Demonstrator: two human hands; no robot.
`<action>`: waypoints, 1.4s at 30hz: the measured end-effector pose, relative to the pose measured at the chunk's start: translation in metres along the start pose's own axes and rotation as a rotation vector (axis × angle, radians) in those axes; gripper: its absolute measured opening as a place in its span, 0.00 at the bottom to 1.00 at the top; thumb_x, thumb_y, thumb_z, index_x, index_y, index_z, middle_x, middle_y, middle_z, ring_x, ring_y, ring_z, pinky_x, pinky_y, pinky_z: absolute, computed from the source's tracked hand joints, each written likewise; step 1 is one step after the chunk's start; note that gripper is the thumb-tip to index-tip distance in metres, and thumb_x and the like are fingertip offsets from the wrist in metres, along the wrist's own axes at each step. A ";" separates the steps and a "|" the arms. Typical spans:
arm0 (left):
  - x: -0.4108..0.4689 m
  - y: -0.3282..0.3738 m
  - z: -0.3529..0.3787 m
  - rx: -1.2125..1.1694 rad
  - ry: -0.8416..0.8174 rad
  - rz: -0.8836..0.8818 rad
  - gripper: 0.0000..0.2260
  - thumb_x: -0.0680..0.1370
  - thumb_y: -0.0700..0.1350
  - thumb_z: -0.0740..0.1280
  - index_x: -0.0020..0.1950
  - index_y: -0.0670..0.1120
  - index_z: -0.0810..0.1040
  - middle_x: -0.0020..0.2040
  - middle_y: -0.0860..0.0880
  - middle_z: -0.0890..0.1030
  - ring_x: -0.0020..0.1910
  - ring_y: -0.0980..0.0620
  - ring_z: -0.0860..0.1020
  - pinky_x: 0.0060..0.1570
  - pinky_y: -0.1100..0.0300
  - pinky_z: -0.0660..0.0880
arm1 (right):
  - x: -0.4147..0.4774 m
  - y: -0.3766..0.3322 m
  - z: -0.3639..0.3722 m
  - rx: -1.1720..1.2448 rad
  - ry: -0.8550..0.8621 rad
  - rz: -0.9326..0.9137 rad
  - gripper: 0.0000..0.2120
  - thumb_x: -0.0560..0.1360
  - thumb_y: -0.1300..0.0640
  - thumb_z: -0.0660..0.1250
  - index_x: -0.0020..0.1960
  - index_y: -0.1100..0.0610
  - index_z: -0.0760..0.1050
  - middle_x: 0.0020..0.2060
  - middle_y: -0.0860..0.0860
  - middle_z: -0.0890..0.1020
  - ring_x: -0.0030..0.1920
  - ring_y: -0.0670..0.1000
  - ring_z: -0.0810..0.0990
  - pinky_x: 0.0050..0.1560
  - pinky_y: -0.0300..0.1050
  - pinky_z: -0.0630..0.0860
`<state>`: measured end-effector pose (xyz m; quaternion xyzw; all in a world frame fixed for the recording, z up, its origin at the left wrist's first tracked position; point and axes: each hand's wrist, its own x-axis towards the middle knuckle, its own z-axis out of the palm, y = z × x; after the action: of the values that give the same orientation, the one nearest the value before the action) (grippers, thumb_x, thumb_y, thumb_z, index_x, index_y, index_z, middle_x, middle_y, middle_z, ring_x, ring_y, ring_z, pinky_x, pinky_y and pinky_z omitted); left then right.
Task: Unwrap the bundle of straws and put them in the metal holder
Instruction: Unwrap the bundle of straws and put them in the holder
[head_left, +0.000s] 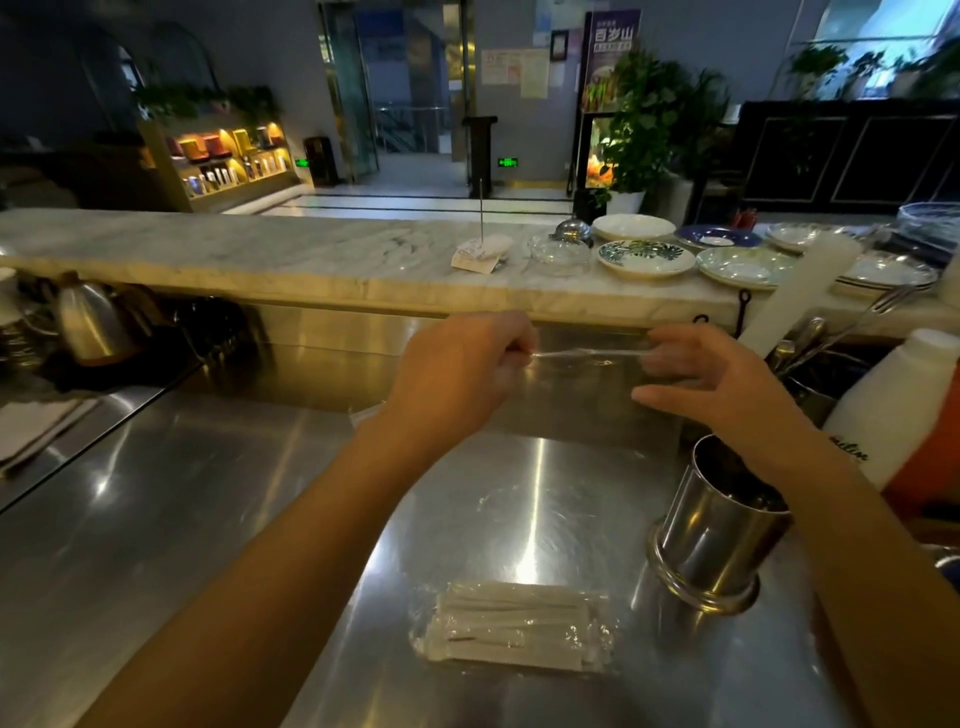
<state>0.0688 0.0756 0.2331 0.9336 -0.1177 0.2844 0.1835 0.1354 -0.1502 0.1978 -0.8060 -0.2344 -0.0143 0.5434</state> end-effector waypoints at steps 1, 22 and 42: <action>0.000 -0.001 -0.001 -0.007 0.004 -0.004 0.04 0.75 0.40 0.65 0.46 0.46 0.79 0.41 0.48 0.83 0.39 0.48 0.77 0.39 0.54 0.75 | -0.005 0.006 0.000 0.086 -0.006 0.030 0.24 0.61 0.50 0.71 0.55 0.47 0.71 0.49 0.44 0.80 0.47 0.41 0.80 0.43 0.34 0.74; 0.045 0.046 0.000 0.037 -0.309 0.063 0.27 0.71 0.52 0.70 0.66 0.48 0.66 0.62 0.46 0.76 0.57 0.47 0.74 0.55 0.52 0.72 | -0.001 0.007 0.035 0.217 0.025 -0.066 0.04 0.70 0.61 0.67 0.40 0.53 0.80 0.34 0.48 0.83 0.37 0.44 0.81 0.39 0.29 0.76; 0.069 0.011 -0.032 0.022 -0.294 -0.034 0.04 0.73 0.43 0.69 0.46 0.43 0.78 0.38 0.51 0.79 0.42 0.51 0.78 0.49 0.53 0.76 | -0.038 0.052 0.054 0.230 0.015 0.123 0.08 0.72 0.64 0.66 0.39 0.53 0.79 0.31 0.47 0.83 0.34 0.44 0.81 0.37 0.34 0.77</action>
<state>0.1053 0.0707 0.3003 0.9690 -0.1245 0.1428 0.1587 0.1093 -0.1319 0.1198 -0.7509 -0.1807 0.0399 0.6339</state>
